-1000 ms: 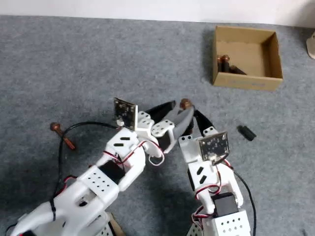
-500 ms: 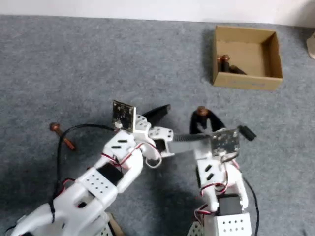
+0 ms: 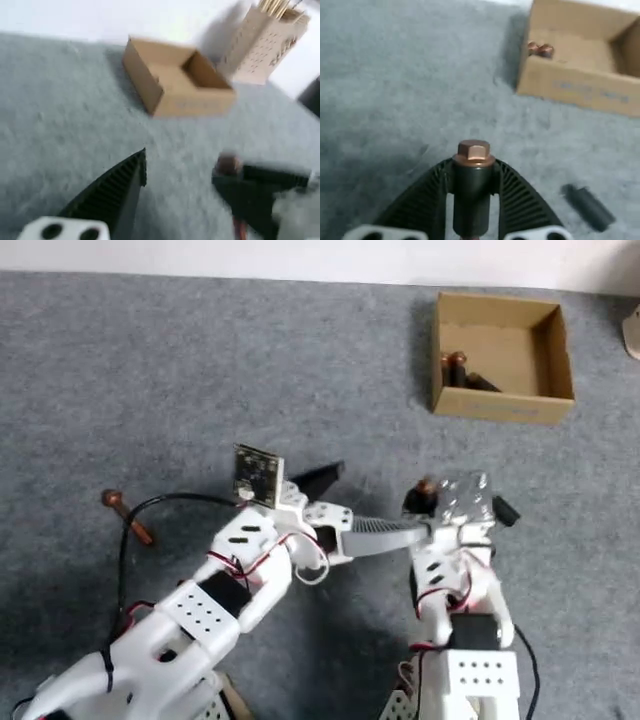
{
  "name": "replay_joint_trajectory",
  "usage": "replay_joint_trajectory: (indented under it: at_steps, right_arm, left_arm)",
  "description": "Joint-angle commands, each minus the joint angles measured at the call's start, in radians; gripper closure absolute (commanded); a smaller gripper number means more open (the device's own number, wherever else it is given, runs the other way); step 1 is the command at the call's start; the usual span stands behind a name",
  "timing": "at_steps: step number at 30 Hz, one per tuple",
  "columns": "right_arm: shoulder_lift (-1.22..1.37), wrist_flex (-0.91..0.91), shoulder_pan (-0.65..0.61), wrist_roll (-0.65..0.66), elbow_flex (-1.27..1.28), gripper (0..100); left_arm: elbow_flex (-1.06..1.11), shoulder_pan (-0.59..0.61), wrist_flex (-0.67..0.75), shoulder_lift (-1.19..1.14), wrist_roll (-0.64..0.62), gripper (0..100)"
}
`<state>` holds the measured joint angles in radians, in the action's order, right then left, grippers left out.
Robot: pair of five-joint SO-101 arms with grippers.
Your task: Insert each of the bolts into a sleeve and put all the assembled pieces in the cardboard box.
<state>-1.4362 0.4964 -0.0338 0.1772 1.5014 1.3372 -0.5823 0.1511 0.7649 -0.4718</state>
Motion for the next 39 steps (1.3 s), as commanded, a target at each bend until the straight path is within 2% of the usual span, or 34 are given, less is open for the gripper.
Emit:
replay_joint_trajectory:
  at_steps: [1, 7, 14, 18, 23, 31, 39]
  right_arm:
    - [0.145, -0.051, 0.065, 0.000, -0.174, 99.4]
    - [0.426, -0.073, 0.085, 0.051, -0.387, 99.4]
    - [0.717, -0.262, 0.108, 0.063, -0.572, 99.4]
    - [0.920, -0.278, 0.140, 0.063, -0.759, 99.4]
    - [1.224, -0.275, 0.191, 0.063, -1.043, 99.4]
    - [1.639, -0.268, 0.188, 0.115, -1.451, 99.4]
    - [1.969, -0.065, 0.168, 0.118, -1.957, 99.4]
  left_arm:
    - [-0.065, -0.004, -0.074, 0.013, -0.002, 41]
    - [-0.071, 0.050, -0.084, 0.013, -0.002, 41]
    - [-0.073, 0.062, -0.084, 0.005, -0.002, 41]
    - [-0.073, 0.062, -0.084, 0.005, 0.002, 41]
    - [-0.071, 0.062, -0.084, 0.004, 0.003, 41]
    - [-0.071, 0.061, -0.084, 0.004, 0.003, 41]
    - [-0.067, 0.056, -0.084, 0.002, 0.003, 41]
